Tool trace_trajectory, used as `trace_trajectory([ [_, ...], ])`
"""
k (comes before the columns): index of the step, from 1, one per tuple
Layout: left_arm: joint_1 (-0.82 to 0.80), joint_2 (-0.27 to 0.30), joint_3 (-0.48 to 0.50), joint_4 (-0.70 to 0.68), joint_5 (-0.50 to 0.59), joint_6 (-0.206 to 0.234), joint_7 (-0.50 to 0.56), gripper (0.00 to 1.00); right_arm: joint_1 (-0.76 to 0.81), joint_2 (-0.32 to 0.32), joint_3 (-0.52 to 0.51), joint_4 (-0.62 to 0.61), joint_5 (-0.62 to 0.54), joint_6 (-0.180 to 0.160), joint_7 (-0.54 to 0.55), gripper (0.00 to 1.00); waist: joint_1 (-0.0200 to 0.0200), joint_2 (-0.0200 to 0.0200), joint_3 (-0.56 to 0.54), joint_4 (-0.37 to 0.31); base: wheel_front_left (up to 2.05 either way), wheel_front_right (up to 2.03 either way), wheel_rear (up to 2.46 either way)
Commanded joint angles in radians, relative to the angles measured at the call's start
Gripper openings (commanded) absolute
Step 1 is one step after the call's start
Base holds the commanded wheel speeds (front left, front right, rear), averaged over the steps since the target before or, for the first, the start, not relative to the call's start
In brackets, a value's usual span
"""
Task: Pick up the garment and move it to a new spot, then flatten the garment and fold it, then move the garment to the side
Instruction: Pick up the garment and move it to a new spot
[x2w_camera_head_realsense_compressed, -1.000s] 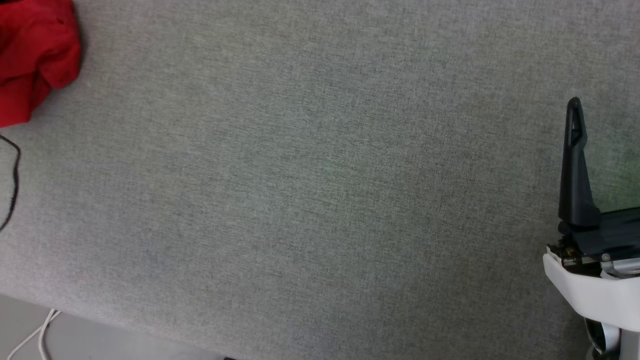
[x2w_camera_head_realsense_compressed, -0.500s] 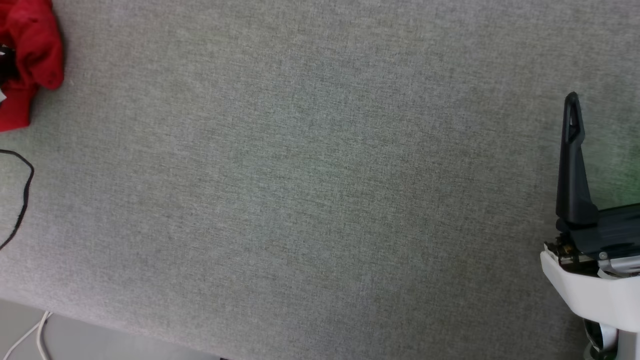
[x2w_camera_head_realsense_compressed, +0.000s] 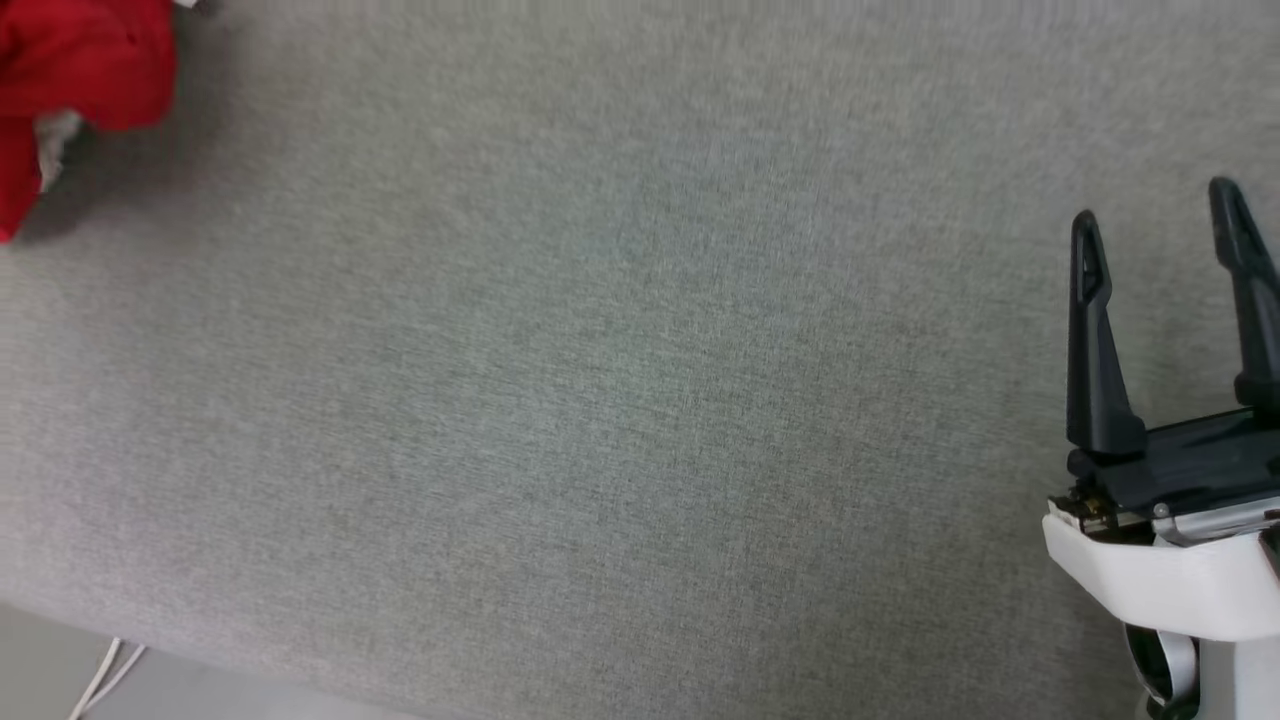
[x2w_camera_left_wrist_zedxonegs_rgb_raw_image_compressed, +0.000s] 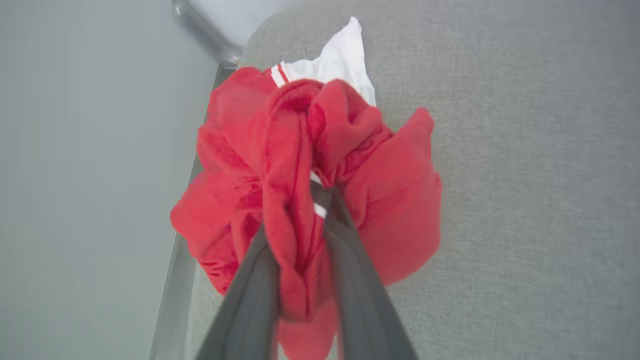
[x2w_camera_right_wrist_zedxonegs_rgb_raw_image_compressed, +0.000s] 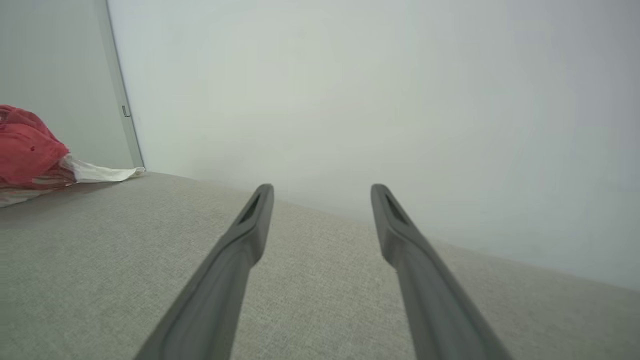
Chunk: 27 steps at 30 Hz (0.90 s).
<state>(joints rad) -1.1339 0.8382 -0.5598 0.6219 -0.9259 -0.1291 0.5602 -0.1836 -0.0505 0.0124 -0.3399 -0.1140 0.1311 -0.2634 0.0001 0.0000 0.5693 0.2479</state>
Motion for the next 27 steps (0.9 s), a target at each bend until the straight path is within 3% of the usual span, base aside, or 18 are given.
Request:
trace_trajectory([
  [1, -0.027, 0.018, -0.018, -0.022, 0.009, 0.000, -0.007, 0.00, 0.008, 0.000, -0.001, 0.009, 0.012, -0.001, -0.002, 1.00, -0.0001, 0.0000, -0.063, -0.008, 0.00, 0.00, 0.00],
  [8, -0.135, 0.043, -0.136, -0.172, 0.040, 0.000, 0.006, 0.00, 0.038, 0.000, -0.005, 0.066, 0.063, -0.001, -0.002, 1.00, -0.0001, 0.0000, -0.169, -0.034, 0.00, 0.00, 0.00],
  [14, -0.225, 0.024, -0.223, -0.289, 0.065, 0.000, 0.035, 0.00, 0.063, 0.000, -0.008, 0.103, 0.108, -0.001, -0.002, 1.00, -0.0001, 0.0000, -0.238, -0.082, 0.00, 0.00, 0.00],
  [27, -0.358, -0.076, -0.364, -0.450, 0.061, 0.000, 0.065, 0.00, 0.088, 0.001, -0.013, 0.140, 0.176, -0.001, -0.002, 1.00, -0.0001, 0.0000, -0.333, -0.254, 0.00, 0.00, 0.00],
])
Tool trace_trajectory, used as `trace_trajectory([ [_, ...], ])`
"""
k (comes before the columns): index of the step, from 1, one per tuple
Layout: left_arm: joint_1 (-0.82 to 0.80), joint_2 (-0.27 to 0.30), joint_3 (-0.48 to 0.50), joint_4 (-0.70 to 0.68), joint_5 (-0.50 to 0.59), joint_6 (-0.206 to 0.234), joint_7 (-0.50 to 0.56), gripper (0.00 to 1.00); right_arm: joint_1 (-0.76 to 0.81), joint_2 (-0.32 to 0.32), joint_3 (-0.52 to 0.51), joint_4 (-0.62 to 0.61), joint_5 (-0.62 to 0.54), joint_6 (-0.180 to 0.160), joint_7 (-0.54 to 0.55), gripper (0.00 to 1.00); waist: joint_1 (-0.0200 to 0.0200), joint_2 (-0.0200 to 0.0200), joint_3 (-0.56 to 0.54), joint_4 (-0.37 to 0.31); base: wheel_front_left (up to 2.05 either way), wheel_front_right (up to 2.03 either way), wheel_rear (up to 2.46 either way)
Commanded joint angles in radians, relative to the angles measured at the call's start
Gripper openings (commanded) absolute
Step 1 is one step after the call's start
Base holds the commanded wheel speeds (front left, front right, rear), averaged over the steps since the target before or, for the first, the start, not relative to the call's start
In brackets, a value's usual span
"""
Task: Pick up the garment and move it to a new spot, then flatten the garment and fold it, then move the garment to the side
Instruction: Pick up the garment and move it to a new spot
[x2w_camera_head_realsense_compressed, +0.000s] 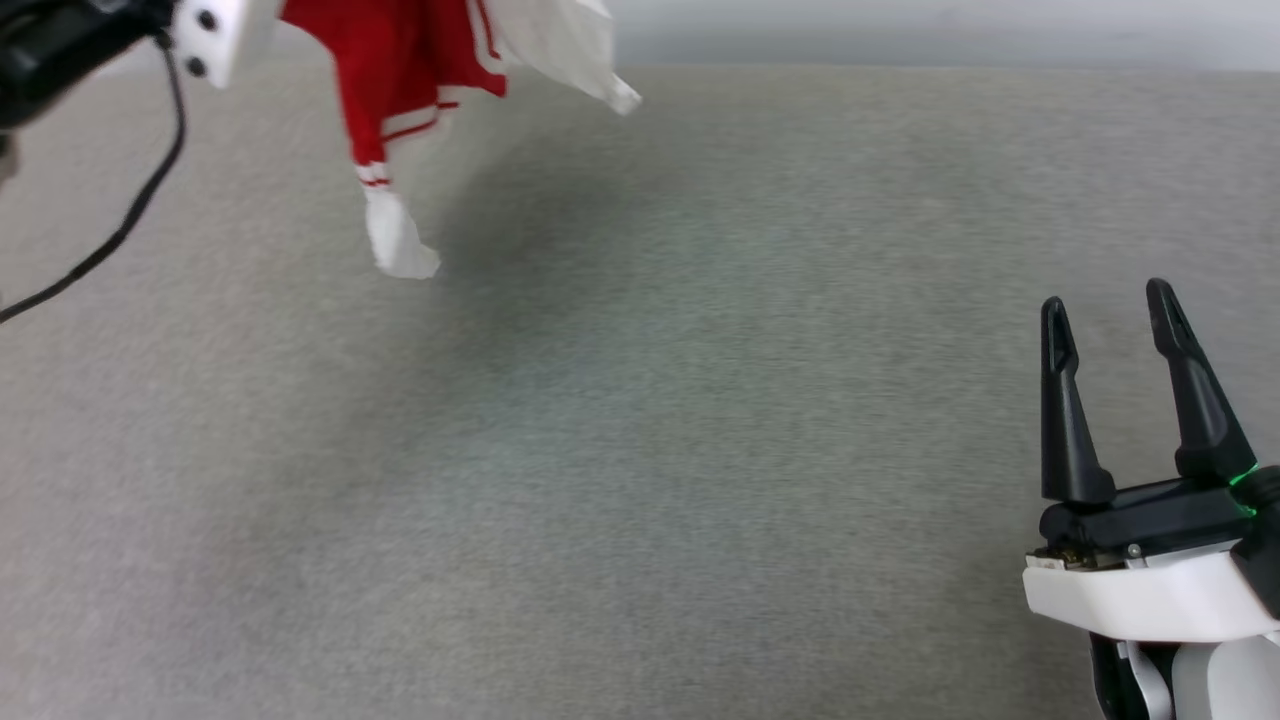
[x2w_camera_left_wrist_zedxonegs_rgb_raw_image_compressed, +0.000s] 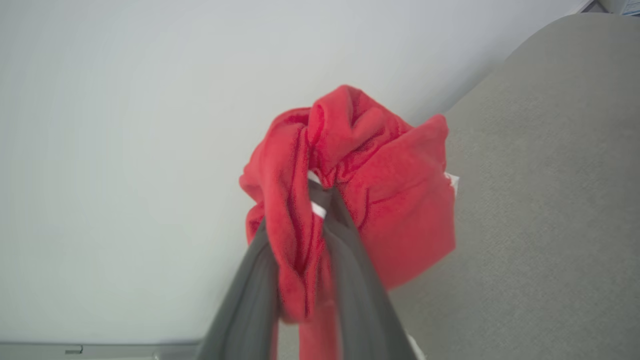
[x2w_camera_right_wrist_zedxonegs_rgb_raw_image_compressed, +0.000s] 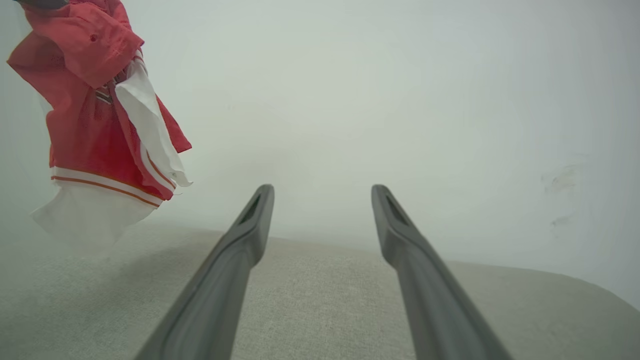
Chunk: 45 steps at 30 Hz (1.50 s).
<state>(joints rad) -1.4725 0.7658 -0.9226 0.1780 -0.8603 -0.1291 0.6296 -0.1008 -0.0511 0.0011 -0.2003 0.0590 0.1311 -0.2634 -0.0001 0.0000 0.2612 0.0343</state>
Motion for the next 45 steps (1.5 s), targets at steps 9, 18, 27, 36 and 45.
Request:
trace_trajectory([
  [9, 0.022, -0.059, -0.082, -0.058, -0.028, 0.000, -0.029, 0.00, 0.022, 0.002, -0.007, 0.012, 0.019, -0.001, -0.002, 1.00, 0.0001, 0.0000, -0.031, -0.140, 0.00, 0.00, 0.00],
  [18, 0.141, -0.138, -0.171, -0.067, -0.020, 0.000, -0.108, 0.00, 0.004, 0.002, -0.017, 0.022, 0.012, -0.001, -0.002, 1.00, 0.0001, 0.0000, 0.005, -0.153, 0.00, 0.00, 0.00],
  [27, 0.369, -0.296, -0.317, 0.009, -0.023, 0.000, -0.231, 0.00, -0.003, 0.002, -0.047, 0.047, 0.000, -0.001, -0.002, 1.00, 0.0001, 0.0000, 0.035, -0.144, 0.00, 0.00, 0.00],
  [36, 0.681, -0.393, -0.363, 0.037, 0.078, -0.001, -0.123, 0.00, -0.010, 0.002, -0.055, 0.059, 0.003, -0.001, -0.002, 1.00, 0.0001, 0.0000, 0.062, -0.144, 0.00, 0.00, 0.00],
  [45, 0.707, -0.414, -0.356, 0.087, 0.143, 0.002, -0.281, 1.00, 0.010, 0.002, -0.057, 0.080, -0.007, -0.001, -0.002, 1.00, 0.0001, 0.0000, 0.028, -0.119, 0.00, 0.00, 0.00],
])
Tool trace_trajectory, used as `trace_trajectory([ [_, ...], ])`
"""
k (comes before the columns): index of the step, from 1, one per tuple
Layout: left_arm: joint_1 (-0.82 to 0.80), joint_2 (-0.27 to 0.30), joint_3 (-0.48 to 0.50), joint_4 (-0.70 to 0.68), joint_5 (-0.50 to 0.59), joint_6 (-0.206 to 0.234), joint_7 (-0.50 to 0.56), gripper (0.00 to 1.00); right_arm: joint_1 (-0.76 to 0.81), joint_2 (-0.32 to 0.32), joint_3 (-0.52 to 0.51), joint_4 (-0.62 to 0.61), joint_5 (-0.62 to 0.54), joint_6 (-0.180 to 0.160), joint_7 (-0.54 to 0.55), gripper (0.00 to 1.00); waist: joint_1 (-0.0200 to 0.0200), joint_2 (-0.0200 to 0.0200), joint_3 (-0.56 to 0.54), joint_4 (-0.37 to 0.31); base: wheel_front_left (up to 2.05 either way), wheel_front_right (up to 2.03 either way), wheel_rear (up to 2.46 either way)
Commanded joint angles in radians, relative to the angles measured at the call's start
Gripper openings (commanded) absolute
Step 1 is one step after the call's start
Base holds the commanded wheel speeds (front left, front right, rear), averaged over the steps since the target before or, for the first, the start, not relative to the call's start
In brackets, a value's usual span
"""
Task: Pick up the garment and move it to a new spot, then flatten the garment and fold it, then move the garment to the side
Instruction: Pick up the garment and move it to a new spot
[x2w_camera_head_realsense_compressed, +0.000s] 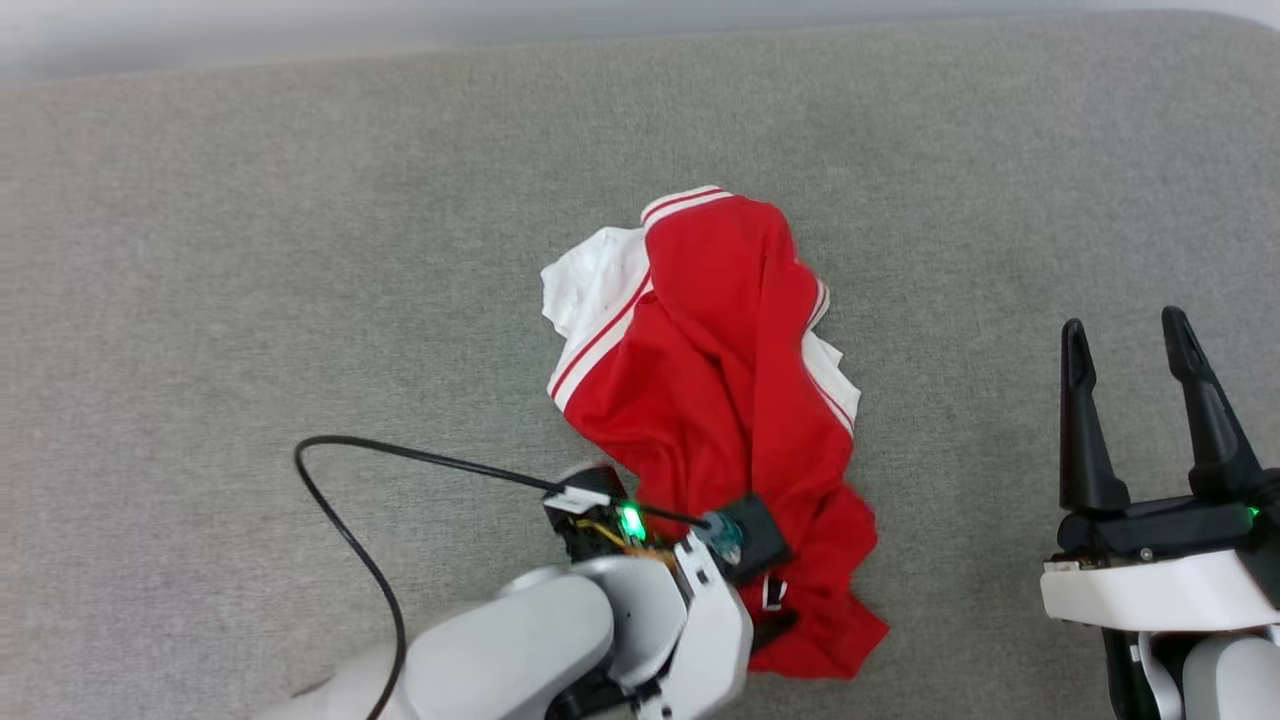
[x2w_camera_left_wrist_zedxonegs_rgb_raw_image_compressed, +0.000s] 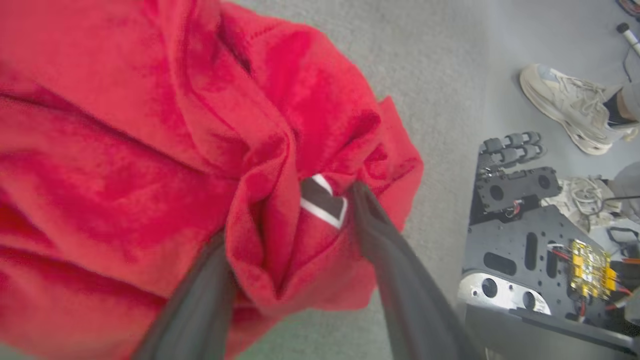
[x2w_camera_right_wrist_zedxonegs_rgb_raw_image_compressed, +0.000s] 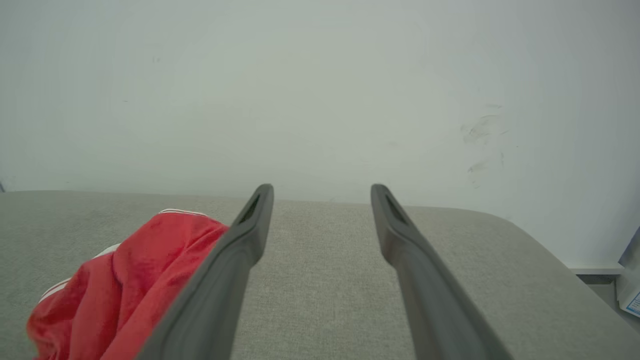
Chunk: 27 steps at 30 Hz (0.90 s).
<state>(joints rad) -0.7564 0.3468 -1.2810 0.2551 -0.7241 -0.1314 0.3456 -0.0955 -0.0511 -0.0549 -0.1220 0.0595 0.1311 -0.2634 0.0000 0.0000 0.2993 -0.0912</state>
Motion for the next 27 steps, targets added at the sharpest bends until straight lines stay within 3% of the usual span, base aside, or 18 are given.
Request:
trace_trajectory([
  [1, -0.023, 0.003, 0.011, 0.022, 0.015, 0.004, -0.038, 1.00, 0.012, 0.002, -0.001, 0.005, -0.009, -0.001, -0.002, 1.00, 0.0000, 0.0000, -0.020, 0.010, 0.00, 0.00, 0.00],
  [5, -0.028, -0.023, 0.072, 0.041, 0.056, 0.045, -0.223, 1.00, 0.039, 0.002, -0.001, 0.019, -0.013, -0.001, -0.002, 1.00, 0.0000, 0.0000, -0.065, 0.024, 0.00, 0.00, 0.00],
  [10, -0.002, -0.015, 0.146, 0.039, 0.101, 0.154, -0.399, 1.00, 0.072, 0.002, -0.001, 0.034, -0.016, -0.001, -0.002, 1.00, 0.0000, 0.0000, -0.118, 0.042, 0.00, 0.00, 0.00],
  [15, 0.038, 0.011, 0.234, 0.035, 0.124, 0.291, -0.544, 1.00, 0.100, 0.002, 0.000, 0.040, -0.019, -0.001, -0.002, 1.00, 0.0000, 0.0000, -0.153, 0.064, 0.00, 0.00, 0.00],
  [22, 0.152, 0.070, 0.393, -0.008, 0.150, 0.478, -0.610, 1.00, 0.114, 0.002, -0.010, 0.040, -0.023, -0.001, -0.002, 1.00, 0.0000, 0.0000, -0.174, 0.089, 0.00, 0.00, 0.00],
  [27, 0.292, 0.108, 0.554, -0.130, 0.225, 0.548, -0.610, 1.00, 0.117, 0.002, -0.017, 0.037, -0.020, -0.001, -0.002, 1.00, 0.0000, 0.0000, -0.172, 0.103, 0.00, 0.00, 0.00],
])
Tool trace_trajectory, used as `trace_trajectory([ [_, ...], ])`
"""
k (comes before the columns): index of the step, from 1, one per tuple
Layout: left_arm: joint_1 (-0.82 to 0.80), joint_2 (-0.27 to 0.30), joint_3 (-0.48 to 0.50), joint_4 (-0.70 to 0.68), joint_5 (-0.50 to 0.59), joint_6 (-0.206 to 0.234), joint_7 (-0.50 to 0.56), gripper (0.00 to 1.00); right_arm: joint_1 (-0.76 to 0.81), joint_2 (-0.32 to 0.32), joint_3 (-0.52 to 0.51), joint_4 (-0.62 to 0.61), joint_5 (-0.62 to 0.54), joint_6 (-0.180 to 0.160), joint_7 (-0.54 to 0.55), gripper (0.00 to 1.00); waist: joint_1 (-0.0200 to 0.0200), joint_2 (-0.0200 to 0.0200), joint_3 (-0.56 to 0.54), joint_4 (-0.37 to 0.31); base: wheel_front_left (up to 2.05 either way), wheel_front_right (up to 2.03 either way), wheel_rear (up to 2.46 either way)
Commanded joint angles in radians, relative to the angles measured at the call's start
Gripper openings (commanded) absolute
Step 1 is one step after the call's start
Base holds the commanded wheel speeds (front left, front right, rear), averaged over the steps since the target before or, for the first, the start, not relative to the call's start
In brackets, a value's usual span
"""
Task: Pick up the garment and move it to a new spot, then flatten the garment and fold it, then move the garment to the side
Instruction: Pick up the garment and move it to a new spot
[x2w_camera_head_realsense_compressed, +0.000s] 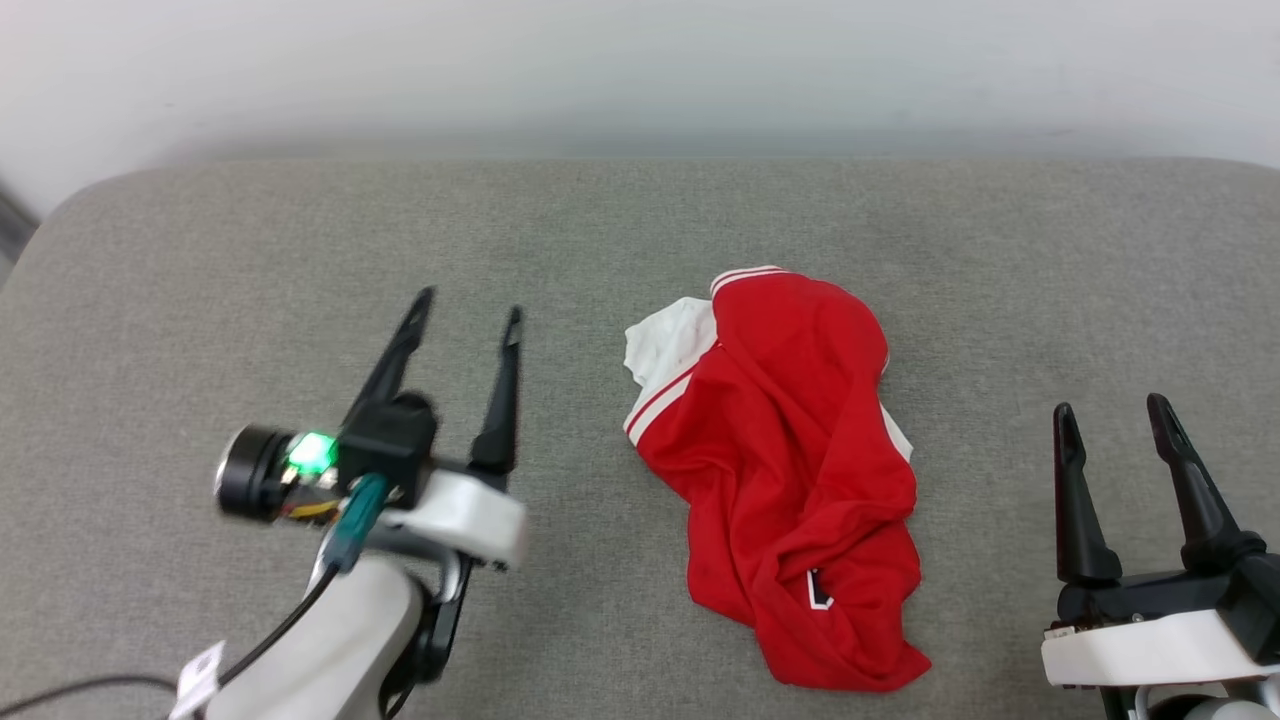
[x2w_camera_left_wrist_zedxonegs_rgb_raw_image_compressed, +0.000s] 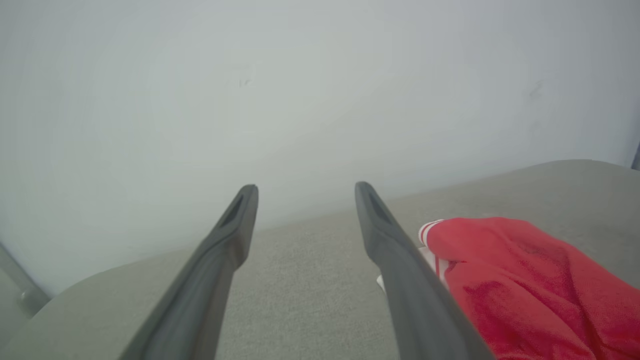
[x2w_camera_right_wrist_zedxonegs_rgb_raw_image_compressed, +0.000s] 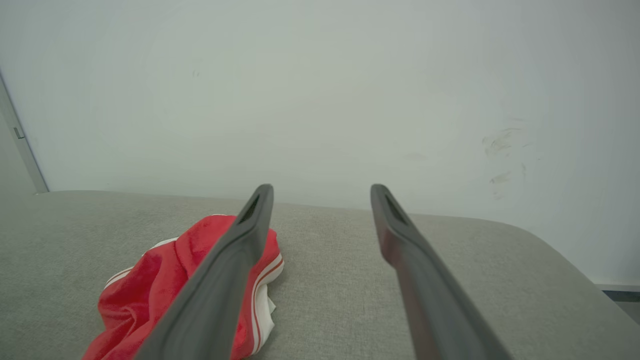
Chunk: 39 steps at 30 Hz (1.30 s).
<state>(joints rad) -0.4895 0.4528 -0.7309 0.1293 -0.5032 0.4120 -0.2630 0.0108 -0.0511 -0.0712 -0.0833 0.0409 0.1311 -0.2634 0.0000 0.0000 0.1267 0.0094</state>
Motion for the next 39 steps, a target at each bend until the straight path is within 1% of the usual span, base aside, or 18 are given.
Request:
trace_trajectory([
  [1, 0.054, 0.003, 0.040, -0.025, 0.016, 0.012, -0.002, 1.00, 0.012, 0.002, -0.001, -0.002, 0.000, -0.001, -0.002, 1.00, 0.0000, 0.0000, 0.000, 0.005, 0.00, 0.00, 0.00],
  [2, 0.084, 0.008, 0.067, -0.039, 0.030, 0.015, -0.002, 1.00, 0.014, 0.002, -0.001, 0.000, 0.001, -0.001, -0.002, 1.00, 0.0000, 0.0000, 0.000, 0.007, 0.00, 0.00, 0.00],
  [5, 0.178, -0.002, 0.161, -0.075, 0.065, 0.022, -0.002, 1.00, 0.015, 0.002, 0.001, 0.004, 0.005, -0.001, -0.002, 1.00, 0.0000, 0.0000, -0.001, 0.012, 0.00, 0.00, 0.00],
  [8, 0.258, -0.027, 0.253, -0.106, 0.104, 0.019, -0.002, 1.00, 0.019, 0.002, 0.002, 0.009, 0.011, -0.001, -0.002, 1.00, 0.0000, 0.0000, -0.004, 0.013, 0.00, 0.00, 0.00],
  [10, 0.309, -0.051, 0.299, -0.121, 0.130, 0.007, -0.002, 1.00, 0.023, 0.002, 0.000, 0.018, 0.021, -0.001, -0.002, 1.00, 0.0000, 0.0000, -0.007, 0.012, 0.00, 0.00, 0.00],
  [15, 0.408, -0.108, 0.402, -0.136, 0.196, -0.047, -0.002, 1.00, 0.035, 0.002, 0.004, 0.041, 0.047, -0.001, -0.002, 1.00, 0.0000, 0.0000, -0.026, 0.005, 0.00, 0.00, 0.00],
  [18, 0.455, -0.141, 0.457, -0.132, 0.227, -0.093, -0.002, 1.00, 0.049, 0.002, 0.006, 0.052, 0.071, -0.001, -0.002, 1.00, 0.0000, 0.0000, -0.039, 0.001, 0.00, 0.00, 0.00],
  [22, 0.510, -0.178, 0.510, -0.129, 0.268, -0.153, -0.002, 1.00, 0.073, 0.002, 0.008, 0.063, 0.091, -0.001, -0.002, 1.00, 0.0000, 0.0000, -0.053, -0.006, 0.00, 0.00, 0.00],
  [26, 0.552, -0.217, 0.551, -0.119, 0.304, -0.199, -0.003, 1.00, 0.100, 0.002, 0.006, 0.073, 0.116, -0.001, -0.002, 1.00, 0.0000, 0.0000, -0.067, -0.007, 0.00, 0.00, 0.00],
  [27, 0.552, -0.217, 0.551, -0.119, 0.304, -0.199, -0.003, 1.00, 0.100, 0.002, 0.006, 0.073, 0.116, -0.001, -0.002, 1.00, 0.0000, 0.0000, -0.067, -0.007, 0.00, 0.00, 0.00],
  [28, 0.569, -0.236, 0.564, -0.110, 0.320, -0.221, -0.003, 1.00, 0.109, 0.002, 0.002, 0.075, 0.127, -0.001, -0.002, 1.00, 0.0000, 0.0000, -0.073, -0.005, 0.00, 0.00, 0.00],
  [31, 0.582, -0.259, 0.584, -0.100, 0.342, -0.249, -0.003, 1.00, 0.126, 0.002, 0.001, 0.080, 0.137, -0.001, -0.002, 1.00, 0.0000, 0.0000, -0.081, -0.003, 0.00, 0.00, 0.00],
  [32, 0.582, -0.259, 0.584, -0.100, 0.342, -0.249, -0.003, 1.00, 0.126, 0.002, 0.001, 0.080, 0.137, -0.001, -0.002, 1.00, 0.0000, 0.0000, -0.081, -0.003, 0.00, 0.00, 0.00],
  [36, 0.595, -0.292, 0.613, -0.085, 0.373, -0.288, -0.003, 1.00, 0.144, 0.002, 0.002, 0.077, 0.148, -0.001, -0.002, 1.00, 0.0000, 0.0000, -0.092, 0.000, 0.00, 0.00, 0.00],
  [39, 0.602, -0.301, 0.626, -0.080, 0.382, -0.300, -0.003, 1.00, 0.148, 0.002, 0.004, 0.078, 0.150, -0.001, -0.002, 1.00, 0.0000, 0.0000, -0.095, -0.001, 0.00, 0.00, 0.00],
])
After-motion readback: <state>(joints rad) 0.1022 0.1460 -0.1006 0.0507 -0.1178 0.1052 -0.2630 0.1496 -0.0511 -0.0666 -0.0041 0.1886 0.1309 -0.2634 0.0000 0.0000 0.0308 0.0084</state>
